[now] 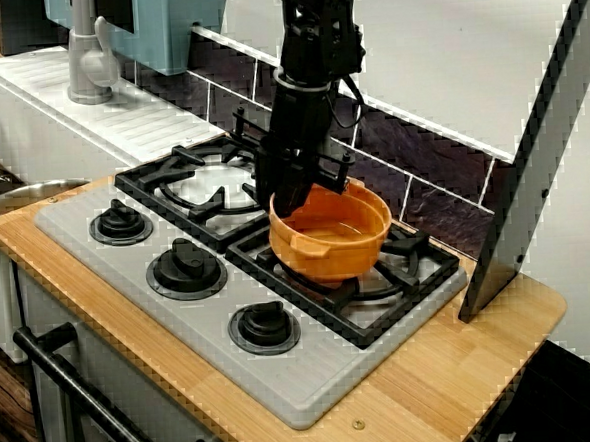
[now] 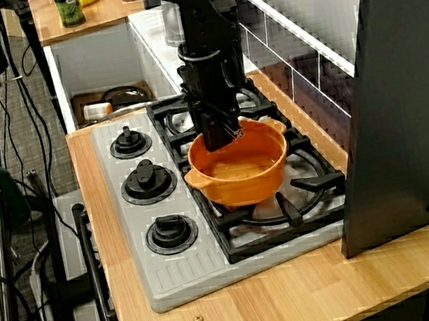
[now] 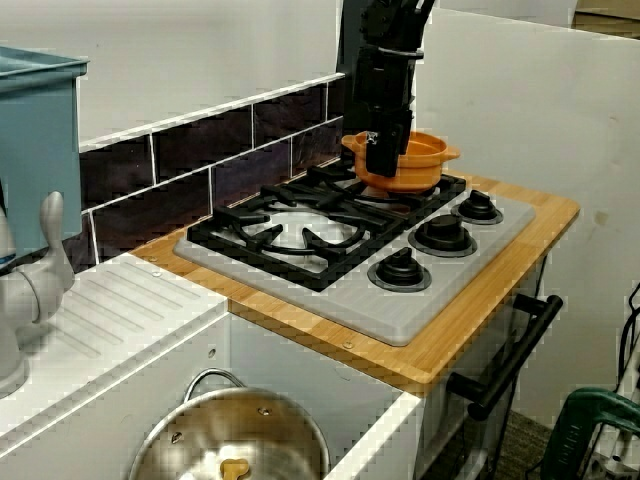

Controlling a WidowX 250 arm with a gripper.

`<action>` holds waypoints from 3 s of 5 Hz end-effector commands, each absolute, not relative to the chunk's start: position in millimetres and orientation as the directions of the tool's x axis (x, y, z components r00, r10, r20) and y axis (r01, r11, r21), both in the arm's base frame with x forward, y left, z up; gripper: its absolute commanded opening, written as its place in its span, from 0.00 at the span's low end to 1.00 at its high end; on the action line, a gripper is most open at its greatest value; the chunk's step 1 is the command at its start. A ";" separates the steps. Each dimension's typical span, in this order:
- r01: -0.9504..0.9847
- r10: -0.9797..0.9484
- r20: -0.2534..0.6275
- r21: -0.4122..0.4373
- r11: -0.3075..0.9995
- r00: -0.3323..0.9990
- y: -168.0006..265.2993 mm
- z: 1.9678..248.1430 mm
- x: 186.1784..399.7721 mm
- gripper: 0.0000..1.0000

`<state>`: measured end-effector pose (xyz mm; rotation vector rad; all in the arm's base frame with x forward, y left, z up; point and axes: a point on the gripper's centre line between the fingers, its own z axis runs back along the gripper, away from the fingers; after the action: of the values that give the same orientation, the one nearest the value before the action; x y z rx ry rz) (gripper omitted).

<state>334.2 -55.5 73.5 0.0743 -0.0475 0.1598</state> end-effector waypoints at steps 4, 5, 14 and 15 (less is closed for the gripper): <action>-0.222 0.232 0.183 -0.070 0.972 0.955 -17.7 172.0 316.0 0.00; -0.252 0.260 0.192 -0.065 0.966 0.946 2.9 179.3 312.7 0.00; -0.456 0.453 0.132 -0.008 0.890 0.882 81.7 137.9 334.5 0.00; -0.455 0.452 0.126 -0.008 0.890 0.883 80.0 134.1 332.8 0.00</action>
<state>337.8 76.5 117.2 0.0225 -0.0812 0.4744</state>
